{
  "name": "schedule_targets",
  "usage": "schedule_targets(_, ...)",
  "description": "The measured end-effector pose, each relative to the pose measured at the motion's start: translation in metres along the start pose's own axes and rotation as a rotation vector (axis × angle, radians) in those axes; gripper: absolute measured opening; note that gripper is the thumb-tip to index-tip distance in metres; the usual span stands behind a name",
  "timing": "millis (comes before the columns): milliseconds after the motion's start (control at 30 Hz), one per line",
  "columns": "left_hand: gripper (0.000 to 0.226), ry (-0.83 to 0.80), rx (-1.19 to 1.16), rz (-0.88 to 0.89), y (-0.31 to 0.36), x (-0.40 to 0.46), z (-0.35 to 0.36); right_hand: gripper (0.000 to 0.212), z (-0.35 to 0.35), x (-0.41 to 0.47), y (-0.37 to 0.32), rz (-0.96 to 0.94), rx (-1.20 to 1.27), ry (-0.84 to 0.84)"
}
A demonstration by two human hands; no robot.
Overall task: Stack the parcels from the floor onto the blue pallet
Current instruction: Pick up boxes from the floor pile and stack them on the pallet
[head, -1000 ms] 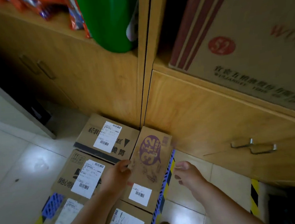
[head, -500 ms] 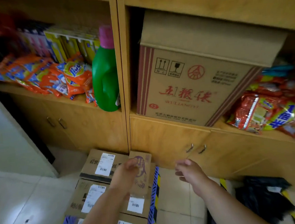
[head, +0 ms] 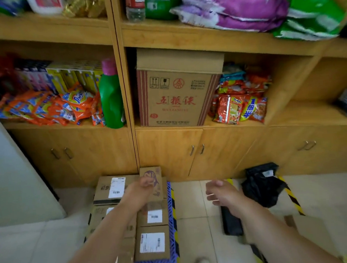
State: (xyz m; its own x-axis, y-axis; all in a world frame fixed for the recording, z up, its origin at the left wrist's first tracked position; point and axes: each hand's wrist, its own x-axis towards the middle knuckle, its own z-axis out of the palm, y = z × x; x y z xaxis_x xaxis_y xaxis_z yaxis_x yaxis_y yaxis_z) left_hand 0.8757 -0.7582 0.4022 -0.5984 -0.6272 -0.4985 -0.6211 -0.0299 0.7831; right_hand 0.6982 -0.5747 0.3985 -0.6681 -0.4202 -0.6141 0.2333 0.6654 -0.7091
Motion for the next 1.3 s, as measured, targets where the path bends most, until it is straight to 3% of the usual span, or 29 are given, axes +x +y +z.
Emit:
schedule_targets(433,0.034,-0.078,0.146,0.163,0.056,-0.068,0.1,0.01,-0.129,-0.1,0.067,0.024,0.115,0.147)
schedule_targets(600,0.032,-0.161,0.203,0.209,0.087,-0.094,0.206,0.014,-0.215,-0.138,0.131,0.066,0.241,0.189)
schedule_targets(700,0.03,-0.227,0.207,0.226,0.107,-0.117,0.286,0.005,-0.281,-0.162,0.182,0.062,0.231,0.283)
schedule_targets(933,0.026,-0.375,0.216,0.241,0.133,-0.161,0.457,0.007,-0.433,-0.184,0.298,0.259,0.371,0.406)
schedule_targets(1067,0.025,-0.436,0.224,0.189,0.139,-0.172,0.521,0.017,-0.486,-0.19,0.33,0.35,0.484,0.394)
schedule_targets(1300,0.026,-0.453,0.289,0.178,0.171,-0.147,0.593,0.01,-0.543,-0.157,0.349,0.352,0.434,0.418)
